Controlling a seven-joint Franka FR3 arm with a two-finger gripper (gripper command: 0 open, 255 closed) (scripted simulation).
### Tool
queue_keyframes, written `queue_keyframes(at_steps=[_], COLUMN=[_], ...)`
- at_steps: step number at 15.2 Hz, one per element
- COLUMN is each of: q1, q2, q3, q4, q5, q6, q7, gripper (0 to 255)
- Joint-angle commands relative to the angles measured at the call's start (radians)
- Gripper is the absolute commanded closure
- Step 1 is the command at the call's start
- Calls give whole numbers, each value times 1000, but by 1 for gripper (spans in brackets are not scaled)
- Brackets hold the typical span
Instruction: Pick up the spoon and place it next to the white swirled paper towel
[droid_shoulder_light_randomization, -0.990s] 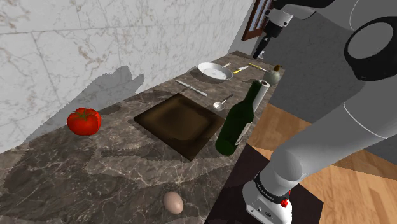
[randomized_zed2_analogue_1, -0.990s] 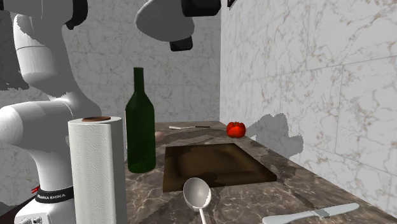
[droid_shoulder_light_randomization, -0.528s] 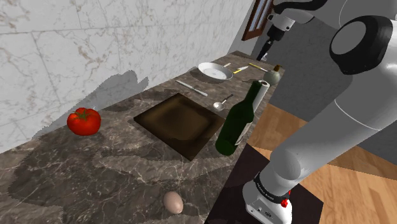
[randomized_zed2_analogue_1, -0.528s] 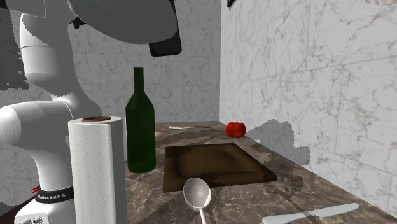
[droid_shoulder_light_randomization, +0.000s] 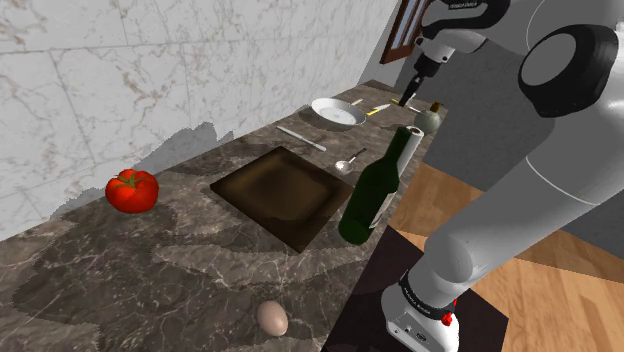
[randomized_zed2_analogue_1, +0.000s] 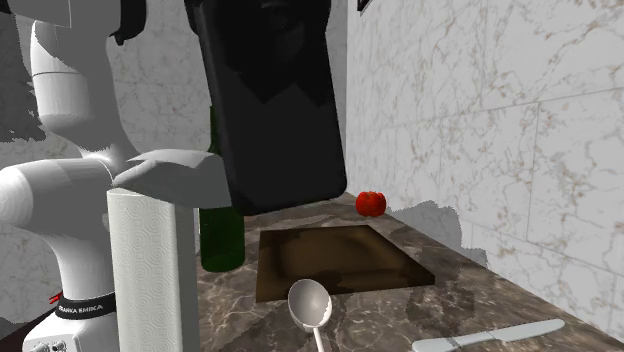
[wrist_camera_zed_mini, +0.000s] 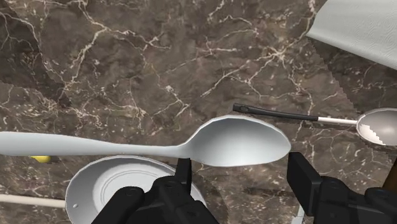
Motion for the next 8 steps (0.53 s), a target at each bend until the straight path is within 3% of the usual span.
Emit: queue_keyframes(at_steps=[1, 8], q1=[1, 0], q2=[-4, 5], q3=[1, -1], q4=[-31, -116], q5=[-1, 7], q6=[28, 120], q7=[0, -13], gripper=[255, 255])
